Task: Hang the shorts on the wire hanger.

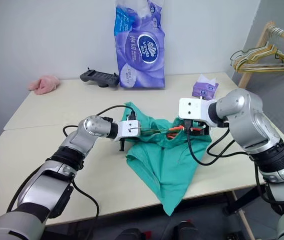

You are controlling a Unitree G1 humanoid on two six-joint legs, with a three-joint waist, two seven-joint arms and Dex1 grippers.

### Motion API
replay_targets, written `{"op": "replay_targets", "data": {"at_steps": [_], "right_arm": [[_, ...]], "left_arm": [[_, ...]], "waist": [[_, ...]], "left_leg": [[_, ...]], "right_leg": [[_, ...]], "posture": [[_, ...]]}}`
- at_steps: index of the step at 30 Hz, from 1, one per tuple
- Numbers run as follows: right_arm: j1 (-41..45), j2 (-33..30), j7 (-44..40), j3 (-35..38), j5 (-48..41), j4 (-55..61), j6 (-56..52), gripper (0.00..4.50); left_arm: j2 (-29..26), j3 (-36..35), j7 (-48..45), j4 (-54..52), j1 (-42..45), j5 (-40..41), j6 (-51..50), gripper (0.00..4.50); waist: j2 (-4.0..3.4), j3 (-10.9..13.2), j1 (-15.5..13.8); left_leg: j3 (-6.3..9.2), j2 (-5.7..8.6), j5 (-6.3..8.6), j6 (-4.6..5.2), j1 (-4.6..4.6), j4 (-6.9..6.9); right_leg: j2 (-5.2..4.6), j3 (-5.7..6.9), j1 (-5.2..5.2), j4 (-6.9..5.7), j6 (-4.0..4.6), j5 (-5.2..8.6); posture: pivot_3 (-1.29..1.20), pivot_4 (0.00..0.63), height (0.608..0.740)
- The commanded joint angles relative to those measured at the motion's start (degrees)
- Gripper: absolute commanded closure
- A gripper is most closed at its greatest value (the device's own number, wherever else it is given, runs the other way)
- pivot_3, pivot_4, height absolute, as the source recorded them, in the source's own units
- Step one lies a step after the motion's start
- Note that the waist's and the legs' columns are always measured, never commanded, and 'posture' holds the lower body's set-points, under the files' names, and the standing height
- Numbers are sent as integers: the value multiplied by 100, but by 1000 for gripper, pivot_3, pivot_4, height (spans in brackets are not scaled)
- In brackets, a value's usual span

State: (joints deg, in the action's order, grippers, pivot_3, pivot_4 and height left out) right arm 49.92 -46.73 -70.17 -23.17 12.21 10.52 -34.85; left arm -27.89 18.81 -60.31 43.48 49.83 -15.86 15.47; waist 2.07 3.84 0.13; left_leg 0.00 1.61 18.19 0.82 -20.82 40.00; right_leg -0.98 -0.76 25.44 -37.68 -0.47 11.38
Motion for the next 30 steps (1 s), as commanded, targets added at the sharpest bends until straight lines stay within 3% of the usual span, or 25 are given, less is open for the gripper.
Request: {"op": "replay_targets", "data": {"at_steps": [1, 7, 16, 29, 30], "right_arm": [[-105, -193, -112, 225, -127, 389, -157, 348], [-171, -212, -85, -109, 105, 368, -13, 348], [329, 442, 478, -758, 932, -906, 646, 348], [543, 589, 720, -865, 1633, -2041, 1767, 348], [546, 624, 737, -849, 1654, -2102, 1802, 514]], "left_arm": [[-114, -135, 223, -2, 153, 31, -15, 4500], [-17, -104, 280, 142, 364, 59, -18, 4500], [161, -50, 357, 221, 444, 32, 10, 4500], [78, -57, 405, 189, 402, 1, -3, 4500], [67, -59, 417, 201, 410, -6, -5, 4500]], "waist": [[0, 0, 0], [-1, 0, 4], [-2, 1, 31], [-2, 1, 24], [-2, 1, 24]], "left_leg": [[-2, 0, 0, 0, 0, 0], [-2, 0, 0, 0, 1, 0], [-4, 0, 0, -1, 1, -1], [-4, 2, -1, -1, 2, -1], [-4, 2, -1, -1, 2, -1]], "right_leg": [[0, -1, 0, 0, 0, 0], [1, 0, 0, -1, 0, 0], [3, -1, 0, 0, 0, 0], [0, -4, 0, -1, 0, 0], [1, -4, 0, -1, 1, 0]], "posture": [[-22, 28, 740], [-28, 28, 740], [-32, 28, 740], [-4, 30, 740], [-4, 30, 740]]}}
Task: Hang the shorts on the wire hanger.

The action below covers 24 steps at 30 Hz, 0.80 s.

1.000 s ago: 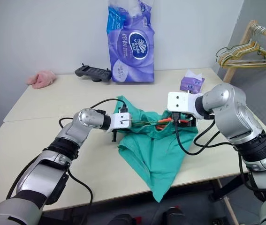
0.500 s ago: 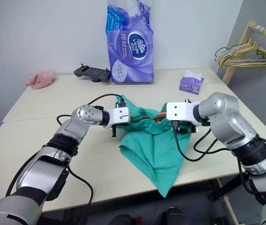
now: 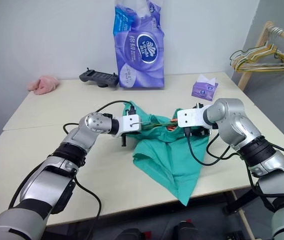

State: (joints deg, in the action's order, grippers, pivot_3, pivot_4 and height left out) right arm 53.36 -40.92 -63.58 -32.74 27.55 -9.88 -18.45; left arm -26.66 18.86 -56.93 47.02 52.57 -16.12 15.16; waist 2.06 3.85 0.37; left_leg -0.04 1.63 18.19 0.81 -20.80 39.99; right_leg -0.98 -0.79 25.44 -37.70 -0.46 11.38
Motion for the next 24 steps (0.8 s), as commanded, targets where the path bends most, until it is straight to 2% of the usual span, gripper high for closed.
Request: {"op": "replay_targets", "data": {"at_steps": [1, 3, 12, 22, 24], "right_arm": [[197, 73, 85, 129, 137, -90, 185, 718], [183, 112, 58, 173, 141, -113, 223, 1279], [200, 234, 36, 256, 127, -74, 208, 4425], [199, 355, 50, 329, 162, 63, 145, 4487], [174, 379, 100, 351, 151, 59, 147, 4500]], "left_arm": [[-70, -68, 80, -151, 133, 23, 25, 4500], [-104, -73, 70, -141, 128, 24, 41, 4500], [-118, -70, 91, -84, 179, 16, 46, 4500], [-99, -50, 290, 80, 264, -84, 167, 4500], [-86, -138, 165, 47, 268, 86, 247, 3938]], "waist": [[0, 0, -2], [0, 0, -4], [-2, 1, -7], [-2, 2, -6], [-2, 2, -7]], "left_leg": [[0, 0, 0, 0, 0, 0], [1, 0, 0, 0, 0, -1], [2, 0, 0, 0, 0, 0], [2, 0, 0, 0, 0, 0], [3, 0, 0, 0, 0, 0]], "right_leg": [[0, 0, 0, 0, 0, 0], [0, 0, 0, 0, 0, 0], [-1, 1, 0, -1, 0, 0], [-1, 1, 0, -1, 0, 0], [-1, 1, 0, -1, 0, 0]], "posture": [[1, 32, 740], [1, 30, 740], [0, 35, 740], [-2, 40, 740], [-1, 40, 740]]}}
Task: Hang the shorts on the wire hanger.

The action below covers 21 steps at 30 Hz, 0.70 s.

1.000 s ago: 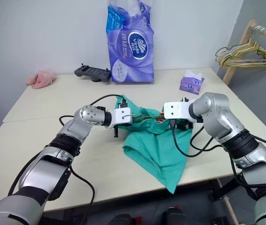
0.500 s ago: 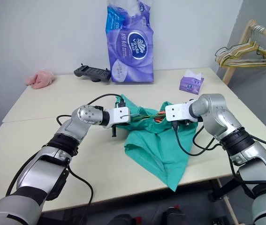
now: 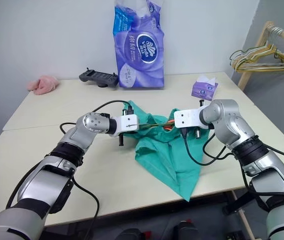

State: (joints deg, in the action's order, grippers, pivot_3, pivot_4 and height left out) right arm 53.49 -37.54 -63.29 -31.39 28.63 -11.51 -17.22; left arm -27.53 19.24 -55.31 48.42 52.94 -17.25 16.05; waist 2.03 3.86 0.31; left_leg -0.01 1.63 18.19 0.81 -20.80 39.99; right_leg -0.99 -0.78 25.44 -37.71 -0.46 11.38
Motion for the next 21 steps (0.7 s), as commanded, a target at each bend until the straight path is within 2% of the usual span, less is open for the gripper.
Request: {"op": "replay_targets", "data": {"at_steps": [1, 6, 13, 16, 21], "right_arm": [[132, 51, 84, 230, 30, 224, 8, 4500], [1, 80, 62, 311, -47, 313, -109, 4500], [-100, 70, 108, 429, -146, 361, -255, 4500], [-94, 80, 99, 476, -187, 298, -263, 4500], [-52, 41, 199, 577, -229, -33, -154, 4500]], "left_arm": [[9, -248, -146, -134, 229, 349, 121, 3769], [-86, -472, -387, -225, 244, 690, 112, 2251], [-602, -745, -824, -484, 175, 1074, 45, 47], [-721, -769, -963, -558, 140, 1140, 1, 16], [-806, -1086, -1562, -1500, -116, 1943, -912, 16]], "waist": [[0, 0, 0], [-1, 1, 1], [-5, 3, 7], [-5, 4, 3], [-7, 6, 4]], "left_leg": [[1, 0, 0, 0, 0, 0], [1, 0, 0, 0, 0, 0], [2, -1, 0, 0, 0, -1], [2, -1, 0, 0, -1, -1], [1, 0, 0, 0, -1, 0]], "right_leg": [[0, 0, 0, 0, 0, 0], [0, 0, 0, 0, 0, 0], [1, 1, 2, -1, 1, 1], [0, 1, 1, 0, 1, 1], [1, 1, 1, 0, 0, 1]], "posture": [[-1, 40, 740], [2, 43, 740], [16, 47, 740], [18, 49, 740], [23, 50, 740]]}}
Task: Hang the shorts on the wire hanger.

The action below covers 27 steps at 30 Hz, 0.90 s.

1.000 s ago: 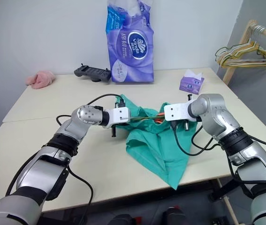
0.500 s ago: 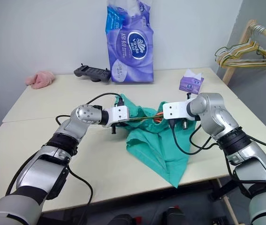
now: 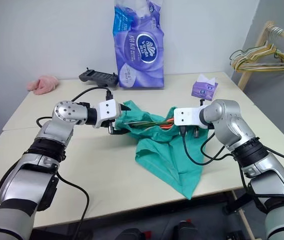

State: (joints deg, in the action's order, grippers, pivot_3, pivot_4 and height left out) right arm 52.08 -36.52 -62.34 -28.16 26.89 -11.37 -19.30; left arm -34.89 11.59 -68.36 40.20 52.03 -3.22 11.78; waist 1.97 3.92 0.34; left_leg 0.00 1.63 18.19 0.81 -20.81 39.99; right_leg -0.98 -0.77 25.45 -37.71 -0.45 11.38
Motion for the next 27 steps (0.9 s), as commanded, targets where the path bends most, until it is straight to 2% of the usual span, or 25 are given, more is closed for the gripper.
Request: {"op": "replay_targets", "data": {"at_steps": [1, 8, 11, 16, 18, 21, 27], "right_arm": [[69, -69, 122, 276, -73, -92, 46, 4500], [-181, -124, 100, 553, -337, -21, -252, 4500], [-519, -201, 98, 813, -572, 246, -422, 4500], [-941, -133, -53, 1247, -1144, 745, -1271, 4500], [-1068, -54, 52, 1498, -1405, 922, -1691, 4500], [-1242, 286, 387, 2122, -1920, 1282, -2598, 4500], [-1513, 975, 1429, 3209, -2534, 1942, -4005, 4500]], "left_arm": [[-73, -425, -353, -972, -110, 768, -791, 16], [-220, -987, -309, -2732, -677, 1926, -2992, 16], [-278, -1182, -45, -3183, -1091, 2130, -3401, 16], [-314, -1301, 241, -3520, -1553, 2203, -3539, 16], [-94, -1466, 615, -3691, -1682, 2343, -3587, 16], [562, -1636, 1404, -4257, -1990, 2588, -3718, 16], [1668, -1303, 2442, -5316, -2365, 2746, -3946, 16]], "waist": [[-2, 1, 2], [-4, 3, 17], [-9, 6, 14], [-13, 9, -5], [-13, 9, -17], [-13, 8, -35], [-13, 8, -62]], "left_leg": [[-1, 0, 0, 0, 0, 0], [1, -1, 0, 0, 1, -1], [2, -3, 0, 0, 2, -2], [4, -3, 0, 0, 6, -2], [5, -2, 0, 0, 5, -1], [7, -2, 0, 0, 7, 0], [11, -1, 0, -1, 9, 0]], "right_leg": [[0, -1, 0, 0, 0, 0], [1, -4, 0, -1, 0, 1], [1, -4, 0, -1, 0, 1], [1, -4, -5, 1, 1, 1], [1, -3, -5, 2, 1, 1], [-4, -2, -11, 5, 0, 1], [-8, -1, -13, 3, 0, -1]], "posture": [[23, 50, 740], [19, 52, 740], [25, 56, 740], [26, 53, 740], [26, 53, 740], [25, 52, 740], [19, 41, 740]]}}
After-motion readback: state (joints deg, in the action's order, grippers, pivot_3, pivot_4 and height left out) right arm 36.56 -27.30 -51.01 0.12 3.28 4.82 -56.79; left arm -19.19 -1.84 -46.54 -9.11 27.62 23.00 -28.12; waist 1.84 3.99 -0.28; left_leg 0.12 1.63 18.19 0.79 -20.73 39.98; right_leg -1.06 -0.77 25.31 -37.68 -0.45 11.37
